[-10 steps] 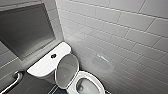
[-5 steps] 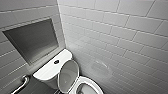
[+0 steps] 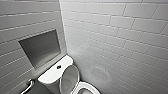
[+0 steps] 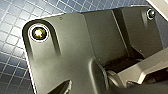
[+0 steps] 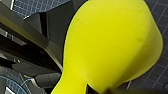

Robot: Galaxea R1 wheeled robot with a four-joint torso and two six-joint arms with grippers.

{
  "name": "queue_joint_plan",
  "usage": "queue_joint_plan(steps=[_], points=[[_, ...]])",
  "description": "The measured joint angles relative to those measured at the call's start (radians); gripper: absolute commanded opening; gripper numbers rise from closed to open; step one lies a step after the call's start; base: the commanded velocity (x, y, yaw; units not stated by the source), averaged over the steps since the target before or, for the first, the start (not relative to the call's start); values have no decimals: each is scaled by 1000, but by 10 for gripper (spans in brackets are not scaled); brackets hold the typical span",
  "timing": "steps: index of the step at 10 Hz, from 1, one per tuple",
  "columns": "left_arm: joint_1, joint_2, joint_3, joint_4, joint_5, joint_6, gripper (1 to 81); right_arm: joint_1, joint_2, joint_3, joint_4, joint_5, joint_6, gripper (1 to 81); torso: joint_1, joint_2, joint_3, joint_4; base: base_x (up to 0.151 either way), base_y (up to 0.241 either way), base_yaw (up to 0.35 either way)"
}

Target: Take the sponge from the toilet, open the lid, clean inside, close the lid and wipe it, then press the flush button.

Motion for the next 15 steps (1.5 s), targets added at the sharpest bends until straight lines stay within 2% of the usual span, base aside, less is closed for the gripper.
queue_joint_plan(steps=[5, 6, 7, 9, 10, 12, 13, 15], points=[[54, 18, -41, -10, 7, -4, 811, 10, 31, -60, 0, -7, 0, 10, -7, 8, 7, 0, 0, 0, 0], [62, 21, -43, -22, 30, 8, 811, 19, 40, -67, 0, -7, 0, 10, -7, 8, 7, 0, 0, 0, 0], [56, 29, -43, -44, 45, 63, 811, 21, 47, -67, 0, -7, 0, 10, -7, 8, 7, 0, 0, 0, 0], [47, 37, -43, -166, 77, 292, 811, 21, 47, -69, 0, -23, 0, 10, -7, 8, 7, 0, 0, 0, 0], [48, 37, -44, -289, 108, 438, 811, 21, 47, -69, 0, -49, 0, 10, -7, 8, 7, 0, 0, 0, 0], [45, 38, -47, -571, 92, 699, 811, 22, 51, -69, 0, -101, 0, 10, -8, 8, 7, 0, 0, 0, 0], [38, 43, -50, -670, 71, 777, 811, 26, 54, -72, 0, -111, 0, 10, -8, 8, 7, 0, 0, 0, 0], [17, 71, -89, -730, 43, 809, 811, 35, 64, -75, 0, -119, 0, 10, -8, 8, 7, 0, 0, 0, 0]])
